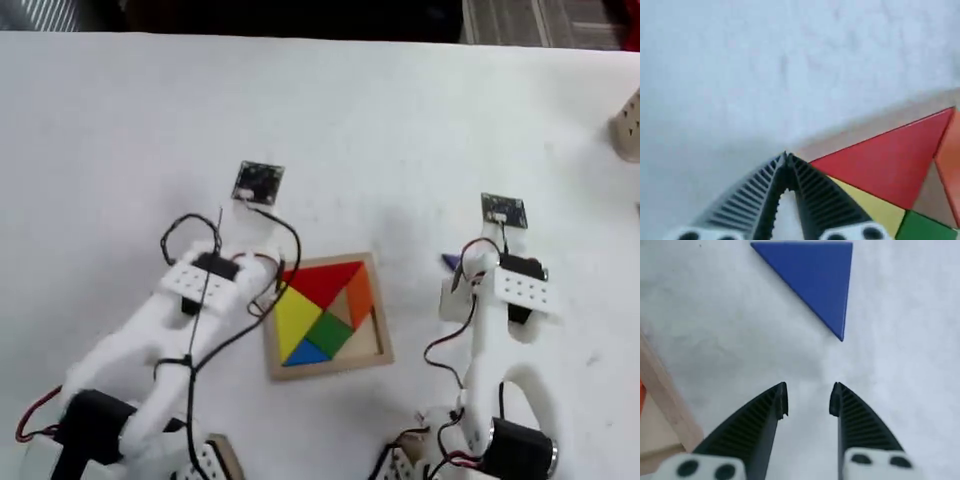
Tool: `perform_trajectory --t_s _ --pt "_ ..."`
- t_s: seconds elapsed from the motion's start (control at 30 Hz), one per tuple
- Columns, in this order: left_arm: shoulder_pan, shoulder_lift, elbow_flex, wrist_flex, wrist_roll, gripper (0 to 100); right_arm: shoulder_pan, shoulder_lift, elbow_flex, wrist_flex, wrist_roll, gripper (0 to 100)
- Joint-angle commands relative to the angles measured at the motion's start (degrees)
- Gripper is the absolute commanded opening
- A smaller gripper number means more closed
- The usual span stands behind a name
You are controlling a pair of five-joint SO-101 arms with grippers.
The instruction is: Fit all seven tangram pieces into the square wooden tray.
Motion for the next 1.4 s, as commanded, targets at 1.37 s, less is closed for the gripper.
perform_trajectory --t_s 1.37 --pt "-5.8 0.1 -2.9 2.9 4.6 30 -6.2 28.3 -32.3 7.6 15.7 27.0"
